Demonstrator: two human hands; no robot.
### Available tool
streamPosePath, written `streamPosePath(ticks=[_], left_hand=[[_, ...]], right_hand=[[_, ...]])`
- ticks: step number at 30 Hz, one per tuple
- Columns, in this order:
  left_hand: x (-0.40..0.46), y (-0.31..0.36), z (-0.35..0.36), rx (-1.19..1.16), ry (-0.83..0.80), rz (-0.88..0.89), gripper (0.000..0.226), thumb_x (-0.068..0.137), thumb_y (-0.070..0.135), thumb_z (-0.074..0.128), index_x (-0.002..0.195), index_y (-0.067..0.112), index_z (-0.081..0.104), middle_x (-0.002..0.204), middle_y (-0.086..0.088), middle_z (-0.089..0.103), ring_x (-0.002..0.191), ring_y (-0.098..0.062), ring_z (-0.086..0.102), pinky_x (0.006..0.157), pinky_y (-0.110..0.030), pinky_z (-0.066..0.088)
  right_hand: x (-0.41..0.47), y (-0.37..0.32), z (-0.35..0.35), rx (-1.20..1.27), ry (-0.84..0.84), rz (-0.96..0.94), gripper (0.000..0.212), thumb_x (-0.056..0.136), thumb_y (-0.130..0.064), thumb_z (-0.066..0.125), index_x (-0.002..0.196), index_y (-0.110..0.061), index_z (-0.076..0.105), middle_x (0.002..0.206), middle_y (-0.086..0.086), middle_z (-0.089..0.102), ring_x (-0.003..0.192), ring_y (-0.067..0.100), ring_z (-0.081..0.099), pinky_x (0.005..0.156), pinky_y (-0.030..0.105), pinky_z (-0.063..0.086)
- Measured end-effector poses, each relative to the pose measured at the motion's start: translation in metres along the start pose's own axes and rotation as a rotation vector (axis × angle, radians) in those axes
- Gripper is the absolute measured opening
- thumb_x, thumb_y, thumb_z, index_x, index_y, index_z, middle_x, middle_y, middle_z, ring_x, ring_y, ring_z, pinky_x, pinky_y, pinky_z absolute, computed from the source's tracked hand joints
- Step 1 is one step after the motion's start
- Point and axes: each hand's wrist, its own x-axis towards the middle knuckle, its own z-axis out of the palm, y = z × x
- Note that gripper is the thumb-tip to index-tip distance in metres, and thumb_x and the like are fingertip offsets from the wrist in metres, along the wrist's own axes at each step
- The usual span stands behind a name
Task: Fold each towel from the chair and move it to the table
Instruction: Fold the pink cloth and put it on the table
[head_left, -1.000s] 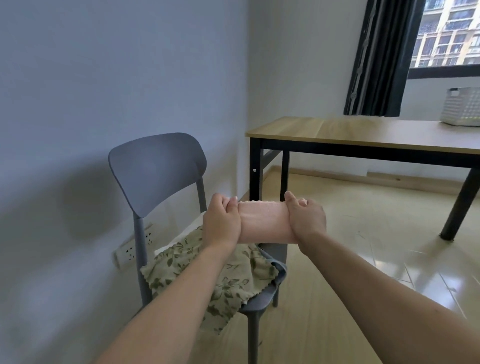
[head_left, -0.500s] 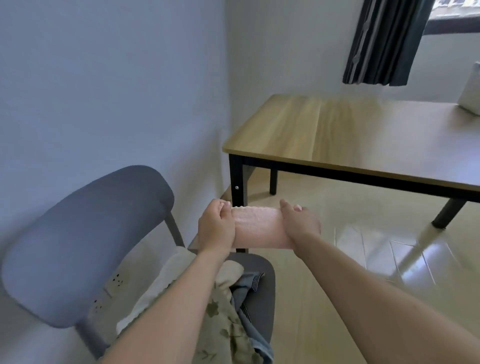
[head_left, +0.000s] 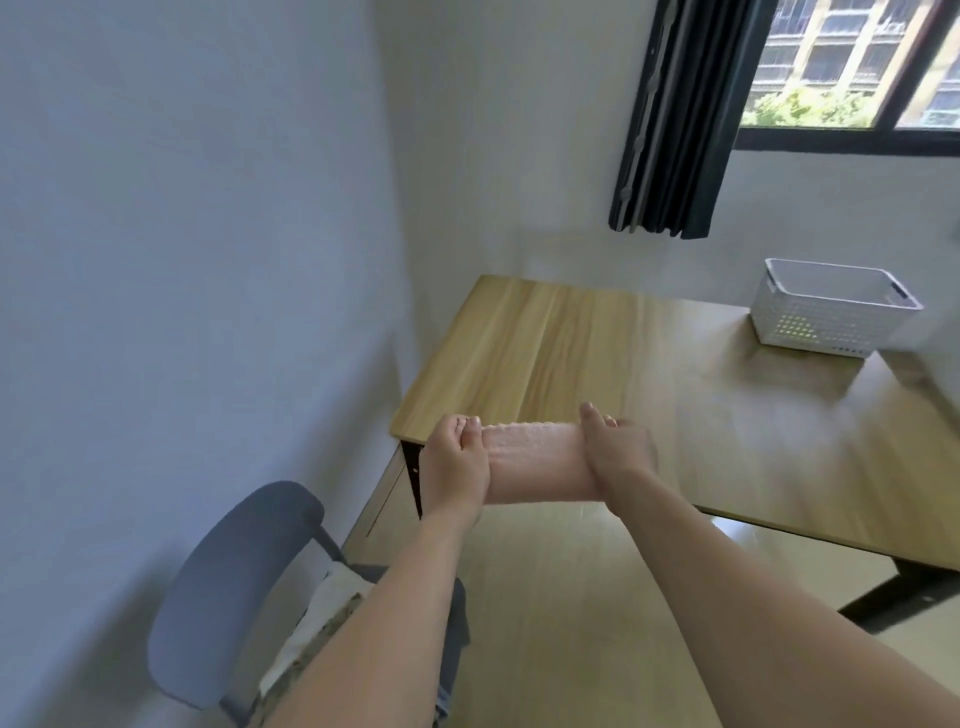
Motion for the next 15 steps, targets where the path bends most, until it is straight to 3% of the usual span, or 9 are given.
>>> streamPosePath(ticks=[8, 11, 15], left_hand=[[-0.008, 0.043, 0.095, 0.037, -0.048, 0.021, 0.033, 0.099, 0.025, 0.044, 0.07, 0.01, 0.048, 0.065, 0.004, 0.052, 0.064, -0.013, 0.049, 0.056, -0.025, 0.037], [-0.014, 0.077, 0.147, 0.061, -0.01, 0.048, 0.033, 0.098, 0.026, 0.044, 0.076, 0.002, 0.053, 0.066, 0.001, 0.055, 0.062, -0.012, 0.049, 0.053, -0.024, 0.036], [-0.01, 0.129, 0.215, 0.026, 0.016, 0.067, 0.033, 0.097, 0.025, 0.046, 0.069, 0.008, 0.049, 0.064, 0.003, 0.054, 0.061, -0.013, 0.049, 0.053, -0.027, 0.035]], right_hand=[[0.065, 0.007, -0.085, -0.031, -0.045, 0.009, 0.056, 0.094, -0.049, 0.047, 0.133, -0.008, 0.049, 0.138, 0.004, 0.052, 0.122, 0.028, 0.051, 0.085, 0.031, 0.038], [0.108, -0.001, -0.134, -0.051, -0.053, -0.04, 0.057, 0.094, -0.048, 0.048, 0.131, -0.006, 0.053, 0.135, 0.007, 0.055, 0.119, 0.03, 0.053, 0.089, 0.032, 0.04], [0.166, -0.023, -0.199, -0.1, -0.055, -0.11, 0.058, 0.091, -0.053, 0.048, 0.123, -0.006, 0.059, 0.118, 0.008, 0.062, 0.112, 0.031, 0.057, 0.08, 0.031, 0.043]])
